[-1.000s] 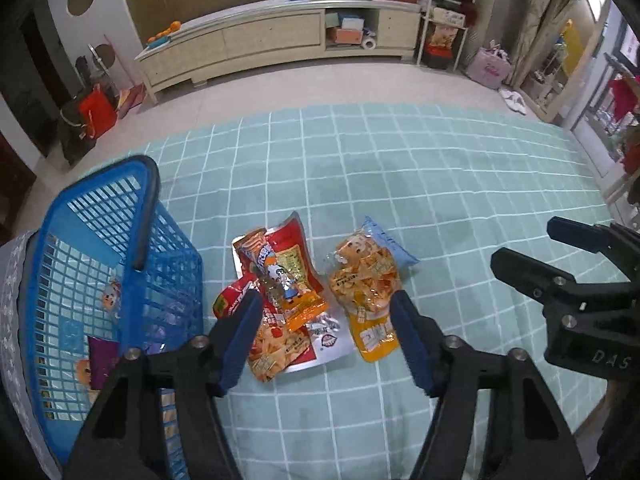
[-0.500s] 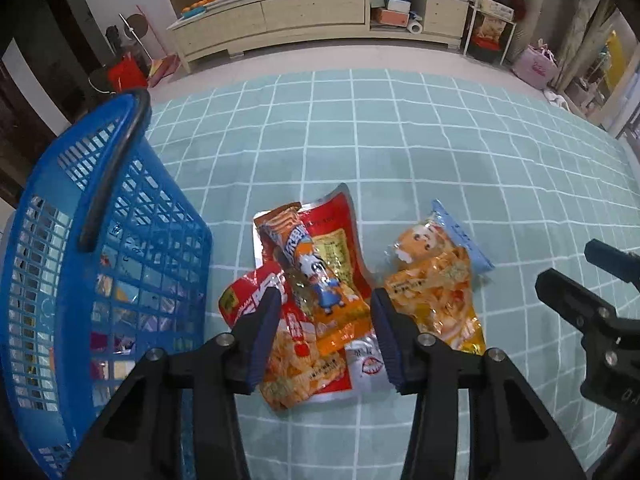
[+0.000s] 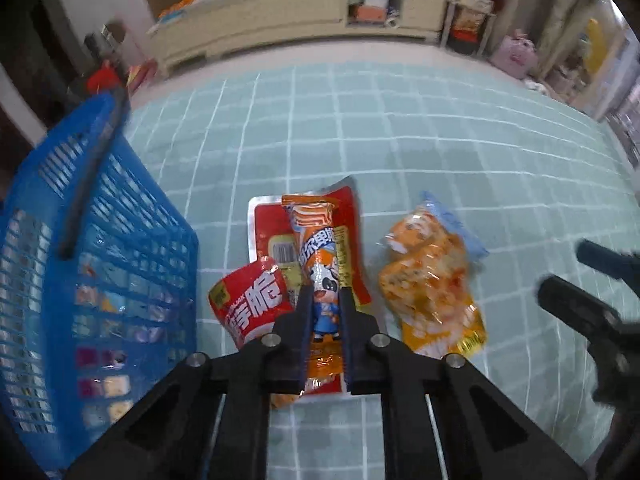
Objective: Organize snacks
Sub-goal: 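Grasp the orange snack stick with the left tool and lift it, then drop the snack stick into the basket with the left tool while the right tool grasps the orange chip bag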
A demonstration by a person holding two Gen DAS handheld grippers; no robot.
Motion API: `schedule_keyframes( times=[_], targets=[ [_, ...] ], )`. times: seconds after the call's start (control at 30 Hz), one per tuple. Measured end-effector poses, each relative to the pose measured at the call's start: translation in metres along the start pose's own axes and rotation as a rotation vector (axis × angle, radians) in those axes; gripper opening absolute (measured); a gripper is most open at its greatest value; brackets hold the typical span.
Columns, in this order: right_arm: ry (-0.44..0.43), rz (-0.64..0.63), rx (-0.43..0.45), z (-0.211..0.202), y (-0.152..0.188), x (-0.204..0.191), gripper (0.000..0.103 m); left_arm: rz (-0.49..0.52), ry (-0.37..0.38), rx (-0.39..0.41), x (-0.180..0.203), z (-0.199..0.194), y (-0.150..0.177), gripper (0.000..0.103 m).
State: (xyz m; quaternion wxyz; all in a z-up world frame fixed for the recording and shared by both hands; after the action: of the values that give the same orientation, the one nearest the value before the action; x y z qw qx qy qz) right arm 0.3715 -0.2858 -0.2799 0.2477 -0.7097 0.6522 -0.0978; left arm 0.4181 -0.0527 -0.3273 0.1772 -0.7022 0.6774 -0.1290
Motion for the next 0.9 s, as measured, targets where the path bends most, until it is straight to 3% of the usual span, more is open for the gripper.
schedule_keyframes(
  times=[0.23, 0.33, 0.53, 0.67, 0.77, 0.9],
  targets=[
    [-0.02, -0.052, -0.005, 0.006, 0.005, -0.023, 0.087, 0.022, 0.038, 0.124, -0.002, -0.058, 0.009, 0.011],
    [-0.029, -0.089, -0.009, 0.009, 0.005, -0.038, 0.087, -0.008, 0.103, 0.194, -0.007, -0.089, 0.004, 0.011],
    [-0.018, -0.127, -0.028, 0.023, 0.005, -0.056, 0.087, -0.047, 0.023, 0.313, -0.059, -0.138, -0.005, 0.011],
    [0.002, -0.145, -0.052, 0.035, 0.009, -0.067, 0.084, -0.085, -0.03, 0.327, -0.099, -0.147, 0.002, 0.011],
    [0.032, -0.148, -0.066, 0.046, 0.012, -0.07, 0.083, -0.124, -0.061, 0.288, -0.126, -0.132, 0.011, 0.011],
    [0.079, -0.138, -0.084, 0.058, 0.015, -0.068, 0.073, -0.166, -0.053, 0.228, -0.151, -0.115, 0.024, 0.011]
  ],
)
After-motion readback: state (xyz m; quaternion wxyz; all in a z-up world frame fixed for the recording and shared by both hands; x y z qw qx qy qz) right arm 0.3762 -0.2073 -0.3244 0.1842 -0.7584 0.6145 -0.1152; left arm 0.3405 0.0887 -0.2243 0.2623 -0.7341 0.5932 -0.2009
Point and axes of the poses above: each gripper's, at about its wrist camera, not at the fingertips, and z roughly the way its jaws point, x to its right, y to its underside, the point moved 10 cm from there along z, roughly the way its jaws point, and after that the axes turned 1 degree about z, right-handed, at the moved point
